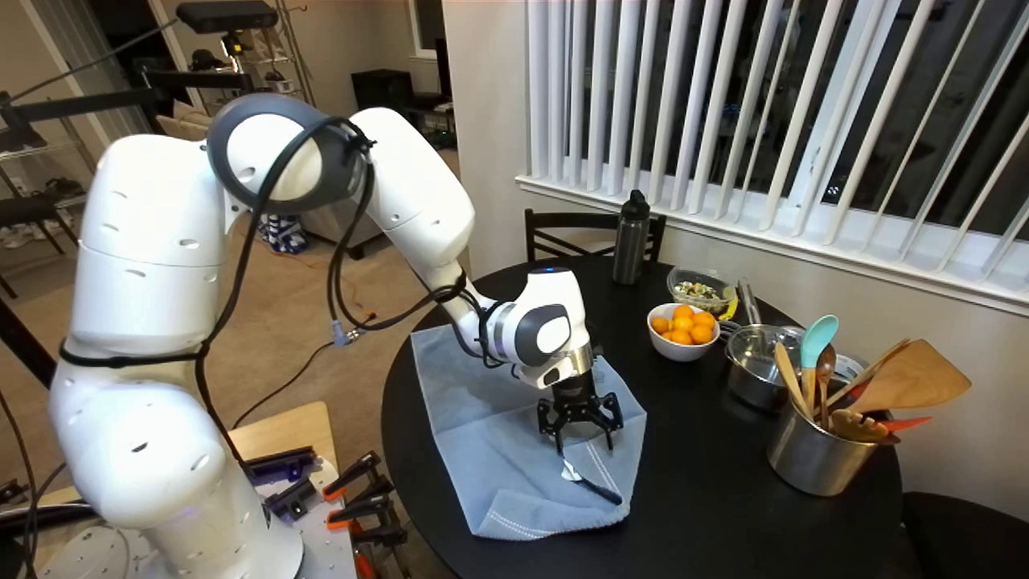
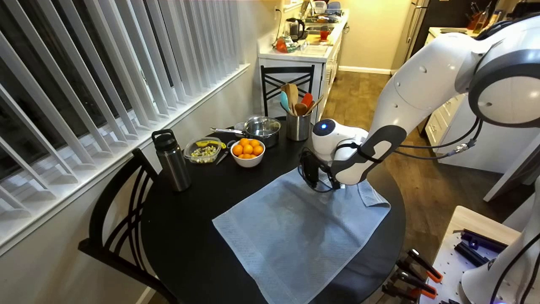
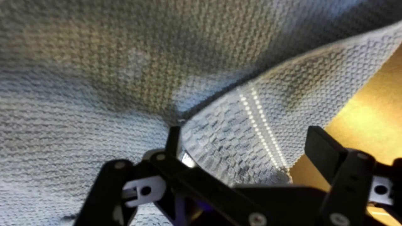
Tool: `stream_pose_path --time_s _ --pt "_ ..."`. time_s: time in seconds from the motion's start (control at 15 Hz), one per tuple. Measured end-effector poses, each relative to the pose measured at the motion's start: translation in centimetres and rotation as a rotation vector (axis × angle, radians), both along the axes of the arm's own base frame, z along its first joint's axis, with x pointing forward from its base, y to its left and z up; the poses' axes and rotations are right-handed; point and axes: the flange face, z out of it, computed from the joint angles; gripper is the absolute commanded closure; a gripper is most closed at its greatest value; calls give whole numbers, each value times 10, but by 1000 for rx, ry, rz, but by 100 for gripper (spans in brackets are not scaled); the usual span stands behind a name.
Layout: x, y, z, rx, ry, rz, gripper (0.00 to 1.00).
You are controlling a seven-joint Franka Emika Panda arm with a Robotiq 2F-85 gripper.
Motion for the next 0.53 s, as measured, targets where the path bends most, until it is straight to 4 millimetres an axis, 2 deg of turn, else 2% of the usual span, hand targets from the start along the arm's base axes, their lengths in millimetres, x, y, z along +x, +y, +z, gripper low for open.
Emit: stream_pose_path --time_s 0.2,0.53 --pt "-1 -2 -2 -18 -3 2 0" --pt "-6 12 -11 0 4 28 0"
